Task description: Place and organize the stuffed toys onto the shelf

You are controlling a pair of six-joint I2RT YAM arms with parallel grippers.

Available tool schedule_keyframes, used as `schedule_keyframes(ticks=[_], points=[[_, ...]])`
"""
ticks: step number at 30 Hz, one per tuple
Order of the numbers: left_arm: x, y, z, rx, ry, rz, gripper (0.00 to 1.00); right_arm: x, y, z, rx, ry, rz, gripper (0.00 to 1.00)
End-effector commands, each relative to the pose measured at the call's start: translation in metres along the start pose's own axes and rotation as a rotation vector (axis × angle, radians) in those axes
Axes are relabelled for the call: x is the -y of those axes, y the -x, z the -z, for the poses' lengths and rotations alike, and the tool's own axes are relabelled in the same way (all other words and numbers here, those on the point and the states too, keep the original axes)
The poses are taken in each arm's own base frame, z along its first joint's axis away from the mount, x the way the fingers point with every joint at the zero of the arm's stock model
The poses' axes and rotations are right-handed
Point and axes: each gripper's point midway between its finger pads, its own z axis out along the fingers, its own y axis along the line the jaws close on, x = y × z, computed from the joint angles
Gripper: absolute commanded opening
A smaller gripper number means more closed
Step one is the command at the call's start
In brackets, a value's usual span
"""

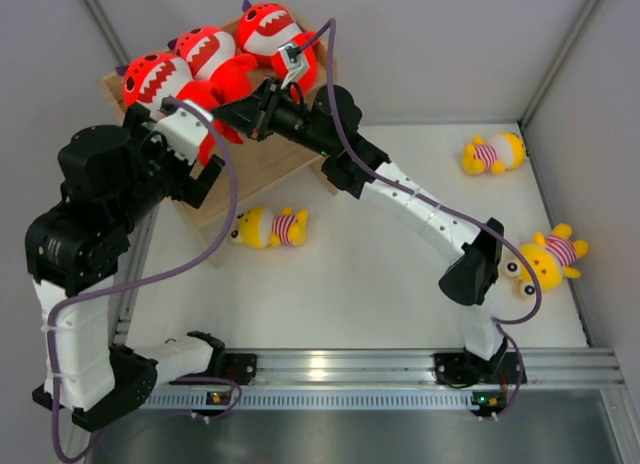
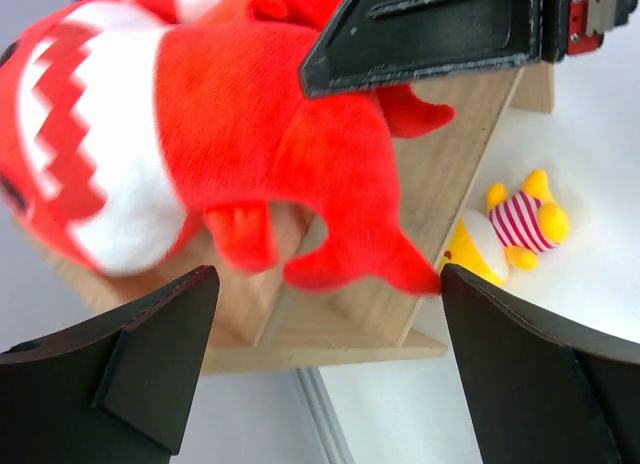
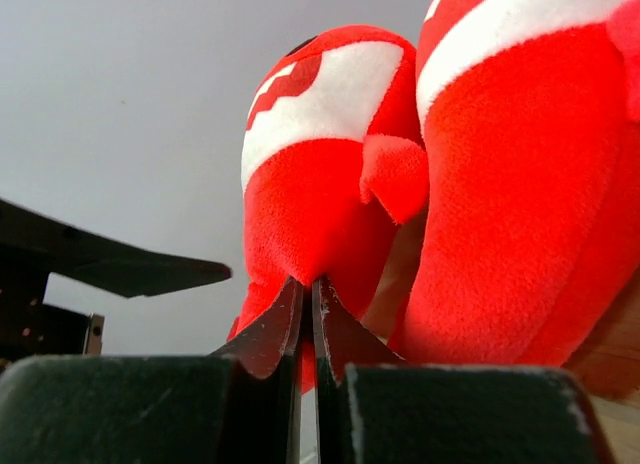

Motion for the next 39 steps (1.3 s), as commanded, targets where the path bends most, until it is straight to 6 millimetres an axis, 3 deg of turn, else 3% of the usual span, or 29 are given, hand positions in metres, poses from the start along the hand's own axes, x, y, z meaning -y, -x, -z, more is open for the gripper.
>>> schedule_keyframes(ticks=[1, 5, 7, 12, 13, 17, 18, 23, 29, 34, 39], points=[[-0.031, 0.024, 0.047, 0.152, 0.144, 0.035, 0.99, -0.025, 0.032, -0.009, 0.169, 0.034, -0.054, 0.0], [-0.044, 0.026, 0.071, 0.195, 0.222, 0.06, 0.99, -0.018, 0.026, -0.023, 0.201, 0.005, -0.09, 0.0], [-0.055, 0.024, 0.08, 0.196, 0.281, 0.069, 0.99, -0.024, 0.022, -0.028, 0.208, 0.006, -0.099, 0.0], [-0.067, 0.018, 0.094, 0.19, 0.361, 0.077, 0.99, -0.019, -0.005, -0.042, 0.182, -0.019, -0.093, 0.0], [-0.066, 0.017, 0.093, 0.187, 0.356, 0.076, 0.98, -0.018, -0.008, -0.043, 0.176, -0.025, -0.083, 0.0], [-0.06, 0.008, 0.085, 0.155, 0.34, 0.054, 0.99, -0.019, -0.009, -0.039, 0.16, -0.039, -0.056, 0.37], [-0.059, 0.007, 0.082, 0.15, 0.335, 0.054, 0.99, -0.022, -0.009, -0.037, 0.157, -0.036, -0.044, 0.41], [-0.048, -0.002, 0.061, 0.107, 0.294, 0.037, 0.99, -0.045, 0.009, -0.02, 0.155, -0.029, 0.069, 0.47], [-0.043, -0.004, 0.044, 0.086, 0.274, 0.033, 0.99, -0.05, 0.029, 0.007, 0.154, -0.1, 0.191, 0.5], [-0.043, -0.011, 0.031, 0.06, 0.292, 0.026, 0.98, -0.04, 0.037, 0.017, 0.142, -0.145, 0.216, 0.5], [-0.044, -0.012, 0.03, 0.059, 0.304, 0.033, 0.99, 0.012, 0.038, 0.018, 0.168, -0.341, 0.235, 0.53]])
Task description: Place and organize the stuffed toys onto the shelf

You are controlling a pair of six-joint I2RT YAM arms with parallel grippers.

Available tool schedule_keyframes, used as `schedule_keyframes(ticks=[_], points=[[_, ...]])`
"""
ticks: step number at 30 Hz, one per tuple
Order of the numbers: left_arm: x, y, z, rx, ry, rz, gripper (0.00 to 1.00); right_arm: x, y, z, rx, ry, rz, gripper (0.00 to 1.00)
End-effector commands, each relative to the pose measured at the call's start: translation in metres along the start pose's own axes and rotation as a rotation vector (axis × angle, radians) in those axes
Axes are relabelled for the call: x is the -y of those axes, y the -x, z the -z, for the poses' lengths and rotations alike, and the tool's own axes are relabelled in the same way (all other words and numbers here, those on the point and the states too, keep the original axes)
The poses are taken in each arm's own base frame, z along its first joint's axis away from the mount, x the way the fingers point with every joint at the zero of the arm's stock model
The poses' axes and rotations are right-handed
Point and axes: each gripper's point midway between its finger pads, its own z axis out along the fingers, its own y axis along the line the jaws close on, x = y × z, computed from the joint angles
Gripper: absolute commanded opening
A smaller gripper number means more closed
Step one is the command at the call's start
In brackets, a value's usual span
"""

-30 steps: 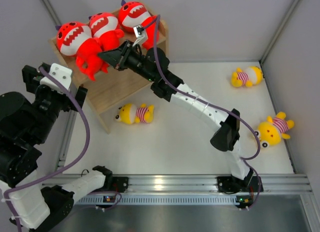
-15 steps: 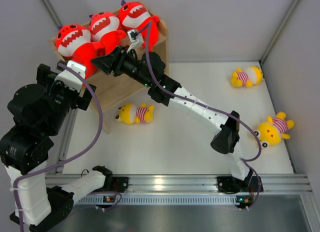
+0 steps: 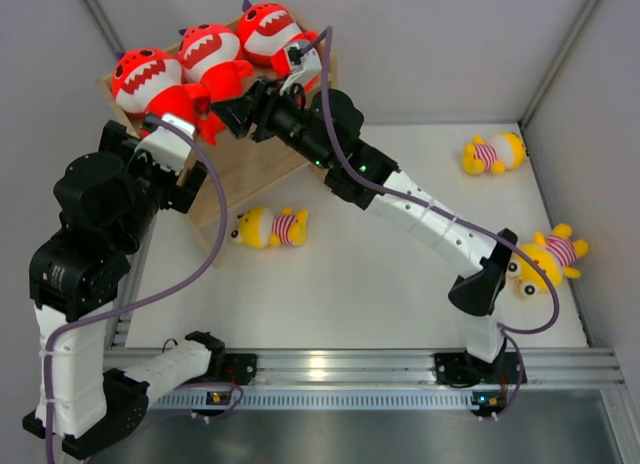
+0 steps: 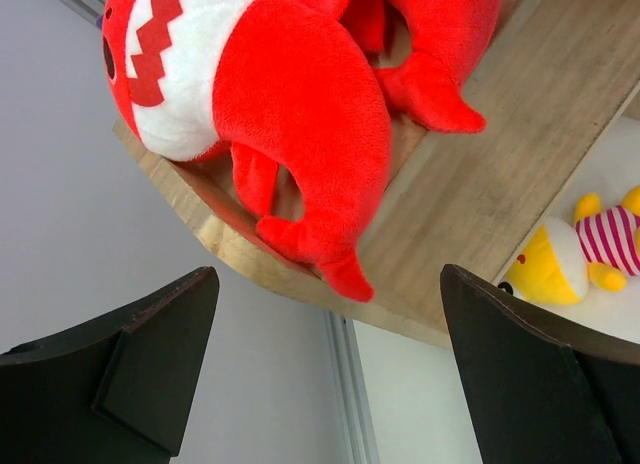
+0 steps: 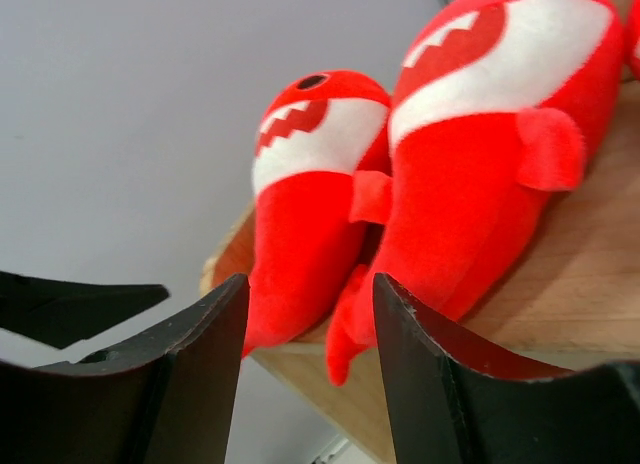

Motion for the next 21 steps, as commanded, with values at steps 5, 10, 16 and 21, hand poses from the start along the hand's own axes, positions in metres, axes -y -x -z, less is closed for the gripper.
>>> schedule_keyframes(ticks=[5, 10, 16, 21], points=[[-0.014, 0.014, 0.006, 0.068, 0.06, 0.034, 0.99, 0.057, -0.013, -0.013, 0.003, -0.206, 0.081, 0.57], [-0.013, 0.014, 0.012, 0.086, 0.048, 0.042, 0.99, 0.068, -0.018, -0.019, 0.012, -0.233, 0.094, 0.55], [-0.01, 0.012, 0.012, 0.086, 0.038, 0.036, 0.99, 0.083, -0.007, -0.018, 0.055, -0.311, 0.134, 0.5], [-0.011, 0.012, 0.013, 0.087, 0.038, 0.035, 0.99, 0.098, 0.012, -0.01, 0.091, -0.39, 0.196, 0.5]])
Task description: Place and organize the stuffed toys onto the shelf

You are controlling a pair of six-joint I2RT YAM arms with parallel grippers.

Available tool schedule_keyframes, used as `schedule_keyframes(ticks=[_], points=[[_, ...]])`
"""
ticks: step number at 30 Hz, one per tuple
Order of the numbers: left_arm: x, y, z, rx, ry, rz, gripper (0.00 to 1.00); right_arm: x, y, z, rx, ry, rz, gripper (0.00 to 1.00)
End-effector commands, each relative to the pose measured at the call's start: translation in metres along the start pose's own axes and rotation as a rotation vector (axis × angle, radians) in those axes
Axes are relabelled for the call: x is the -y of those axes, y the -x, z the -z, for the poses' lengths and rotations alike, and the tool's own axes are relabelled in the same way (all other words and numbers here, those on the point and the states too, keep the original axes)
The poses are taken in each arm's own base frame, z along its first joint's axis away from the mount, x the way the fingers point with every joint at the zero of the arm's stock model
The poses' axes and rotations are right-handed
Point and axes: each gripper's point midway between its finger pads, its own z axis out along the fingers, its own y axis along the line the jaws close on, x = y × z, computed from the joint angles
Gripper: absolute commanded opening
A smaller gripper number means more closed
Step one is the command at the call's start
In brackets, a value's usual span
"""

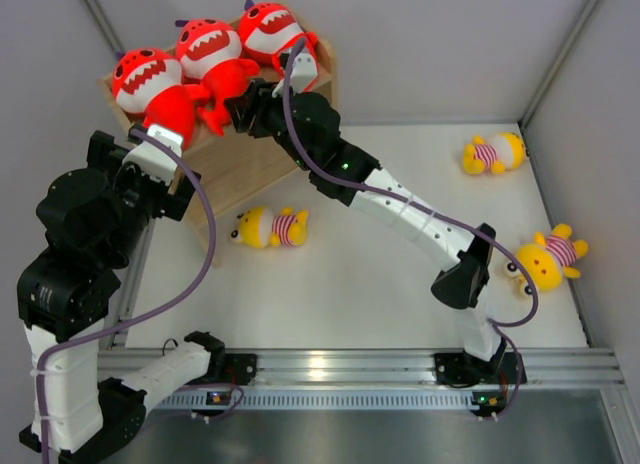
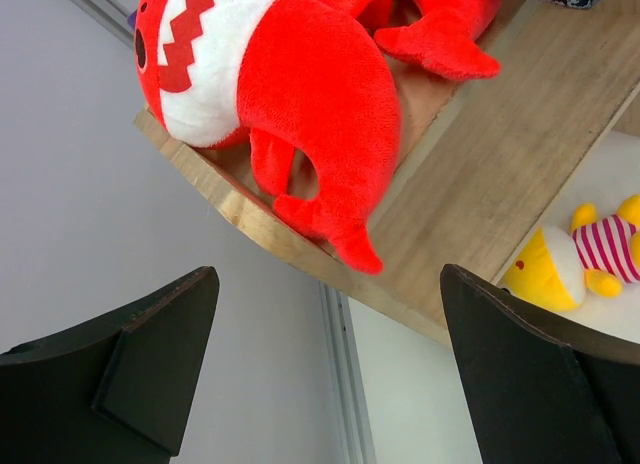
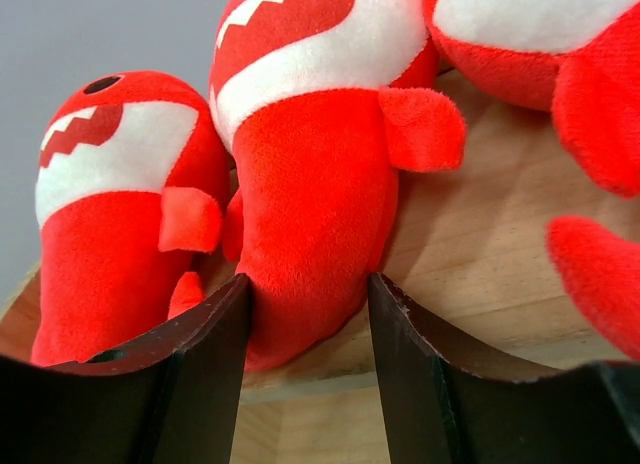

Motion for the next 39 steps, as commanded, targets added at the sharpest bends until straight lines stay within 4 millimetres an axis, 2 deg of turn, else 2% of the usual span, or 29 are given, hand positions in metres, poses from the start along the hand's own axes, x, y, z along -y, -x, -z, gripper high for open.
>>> schedule_keyframes(ticks=[1, 6, 9, 10, 11, 12, 14, 15, 18, 19, 21, 22, 23, 24, 25, 26, 27, 28, 29, 30, 31, 32, 33, 34, 35, 36, 37, 38, 39], points=[[-0.005, 0.011, -0.003, 0.046, 0.023, 0.02, 0.99, 0.027, 0.033, 0.001, 0.075, -0.11, 0.072, 0.5], [-0.003, 0.01, -0.005, 0.04, 0.018, 0.018, 0.99, 0.018, 0.041, 0.007, 0.066, -0.068, 0.089, 0.51], [-0.001, 0.007, -0.007, 0.032, 0.012, 0.013, 0.98, 0.011, 0.046, 0.015, 0.049, -0.027, 0.123, 0.55], [0.0, 0.007, -0.006, 0.036, 0.007, 0.012, 0.99, 0.001, 0.056, 0.024, 0.054, 0.013, 0.13, 0.59], [0.002, 0.005, -0.006, 0.036, -0.001, 0.009, 0.99, 0.0, 0.053, 0.027, 0.045, 0.025, 0.145, 0.61], [0.004, 0.004, -0.005, 0.036, -0.008, 0.008, 0.99, -0.007, 0.072, 0.04, 0.071, 0.049, 0.177, 0.63], [0.007, 0.004, -0.003, 0.048, -0.026, 0.005, 0.98, -0.011, 0.076, 0.052, 0.061, 0.057, 0.209, 0.68], [0.009, 0.003, -0.003, 0.048, -0.032, 0.004, 0.98, -0.015, 0.095, 0.067, 0.085, 0.066, 0.232, 0.69], [0.01, -0.001, -0.004, 0.038, -0.036, -0.003, 0.98, -0.013, 0.112, 0.088, 0.082, 0.06, 0.295, 0.75], [0.011, -0.002, -0.004, 0.037, -0.036, -0.005, 0.99, -0.017, 0.131, 0.105, 0.106, 0.069, 0.307, 0.78], [0.012, -0.003, -0.004, 0.037, -0.04, -0.004, 0.98, -0.01, 0.131, 0.119, 0.081, 0.064, 0.366, 0.8], [0.013, -0.003, -0.004, 0.036, -0.042, -0.003, 0.98, -0.007, 0.152, 0.138, 0.111, 0.055, 0.372, 0.81], [0.013, -0.004, -0.003, 0.038, -0.044, -0.003, 0.99, 0.006, 0.146, 0.143, 0.09, 0.022, 0.389, 0.81], [0.015, -0.004, -0.002, 0.04, -0.052, -0.002, 0.98, 0.016, 0.163, 0.164, 0.109, -0.016, 0.392, 0.82], [0.015, -0.005, -0.002, 0.041, -0.053, 0.0, 0.99, 0.037, 0.17, 0.171, 0.119, -0.1, 0.392, 0.82], [0.017, -0.006, -0.002, 0.038, -0.057, -0.002, 0.99, 0.059, 0.154, 0.174, 0.074, -0.149, 0.398, 0.82], [0.017, -0.007, -0.001, 0.041, -0.059, 0.0, 0.99, 0.068, 0.165, 0.192, 0.09, -0.162, 0.338, 0.82], [0.017, -0.007, -0.001, 0.041, -0.06, -0.001, 0.99, 0.107, 0.172, 0.199, 0.087, -0.252, 0.326, 0.82], [0.019, -0.009, -0.001, 0.037, -0.064, 0.0, 0.99, 0.138, 0.153, 0.201, 0.044, -0.315, 0.282, 0.82], [0.02, -0.01, -0.001, 0.037, -0.068, -0.002, 0.99, 0.177, 0.174, 0.221, 0.092, -0.417, 0.274, 0.81], [0.02, -0.011, -0.002, 0.034, -0.068, -0.001, 0.99, 0.213, 0.156, 0.227, 0.054, -0.498, 0.266, 0.82], [0.021, -0.011, -0.002, 0.033, -0.07, -0.001, 0.99, 0.235, 0.155, 0.236, 0.062, -0.554, 0.237, 0.81], [0.022, -0.012, -0.002, 0.03, -0.073, -0.001, 0.99, 0.273, 0.167, 0.254, 0.092, -0.643, 0.223, 0.82], [0.022, -0.012, -0.001, 0.031, -0.073, -0.001, 0.99, 0.307, 0.152, 0.261, 0.069, -0.703, 0.201, 0.82], [0.021, -0.012, -0.001, 0.032, -0.071, -0.002, 0.98, 0.331, 0.149, 0.268, 0.082, -0.745, 0.146, 0.81], [0.022, -0.013, 0.0, 0.031, -0.073, -0.001, 0.99, 0.378, 0.15, 0.286, 0.083, -0.83, 0.098, 0.8], [0.022, -0.014, 0.001, 0.029, -0.072, -0.001, 0.99, 0.415, 0.134, 0.301, 0.057, -0.901, 0.046, 0.79], [0.021, -0.014, 0.002, 0.031, -0.073, -0.001, 0.99, 0.437, 0.13, 0.308, 0.066, -0.936, -0.008, 0.78], [0.021, -0.014, 0.002, 0.03, -0.071, 0.001, 0.98, 0.478, 0.116, 0.323, 0.034, -1.009, -0.06, 0.75]])
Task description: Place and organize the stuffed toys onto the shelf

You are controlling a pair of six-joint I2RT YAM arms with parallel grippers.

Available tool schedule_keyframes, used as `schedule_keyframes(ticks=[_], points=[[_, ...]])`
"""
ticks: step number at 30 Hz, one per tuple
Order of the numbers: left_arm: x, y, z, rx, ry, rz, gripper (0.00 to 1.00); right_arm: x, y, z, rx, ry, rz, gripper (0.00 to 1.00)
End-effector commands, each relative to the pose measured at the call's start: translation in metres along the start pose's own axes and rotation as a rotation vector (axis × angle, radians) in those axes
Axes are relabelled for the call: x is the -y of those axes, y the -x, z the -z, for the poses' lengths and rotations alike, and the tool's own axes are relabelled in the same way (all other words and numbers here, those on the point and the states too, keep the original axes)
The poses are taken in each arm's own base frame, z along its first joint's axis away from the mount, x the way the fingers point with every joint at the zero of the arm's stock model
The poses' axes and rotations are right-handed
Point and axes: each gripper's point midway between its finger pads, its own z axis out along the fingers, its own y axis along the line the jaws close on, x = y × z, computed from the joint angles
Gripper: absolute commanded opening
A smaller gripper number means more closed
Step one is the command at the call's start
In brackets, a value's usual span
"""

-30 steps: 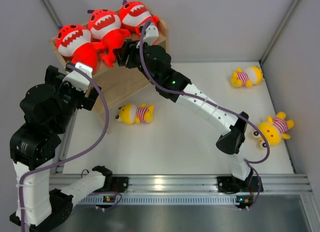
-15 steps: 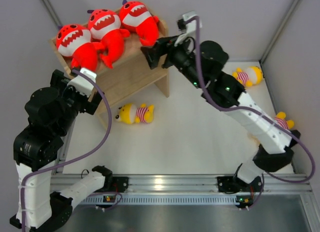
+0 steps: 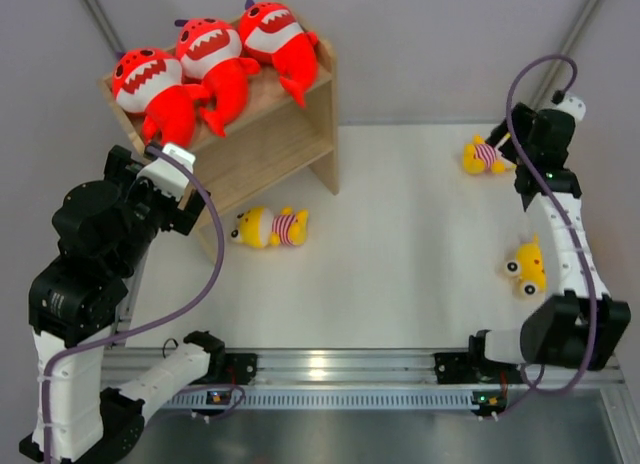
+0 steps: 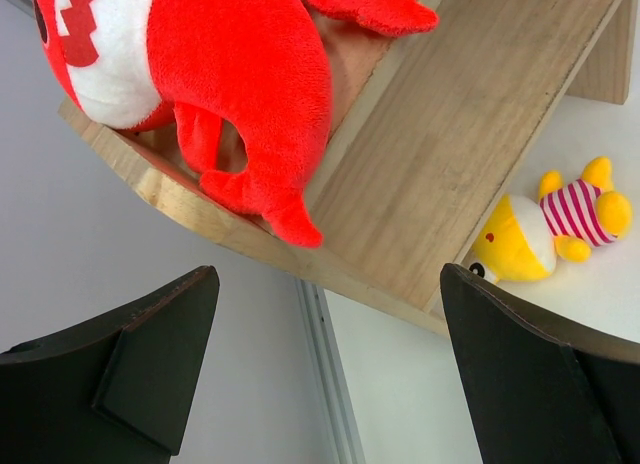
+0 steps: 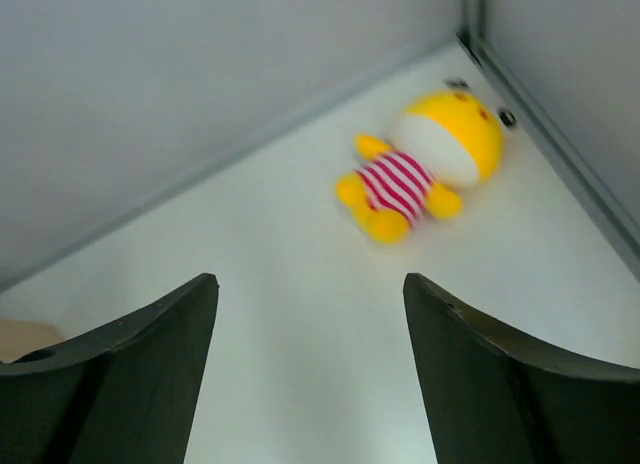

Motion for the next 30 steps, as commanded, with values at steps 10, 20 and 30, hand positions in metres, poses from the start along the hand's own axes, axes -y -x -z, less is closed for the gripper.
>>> schedule_keyframes(ticks=[10, 20, 30], points=[[-0.01, -0.003, 0.0, -0.016, 0.044, 0.028, 0.99, 0.114, -0.136, -0.152, -0.285, -0.16, -0.222, 0.76], [-0.044, -0.032, 0.037, -0.11, 0.241, 0.093, 0.99, 0.111, -0.169, -0.202, -0.321, -0.07, -0.221, 0.75], [-0.087, -0.049, 0.041, -0.219, 0.51, 0.196, 0.99, 0.13, -0.194, -0.215, -0.386, -0.165, -0.206, 0.28]])
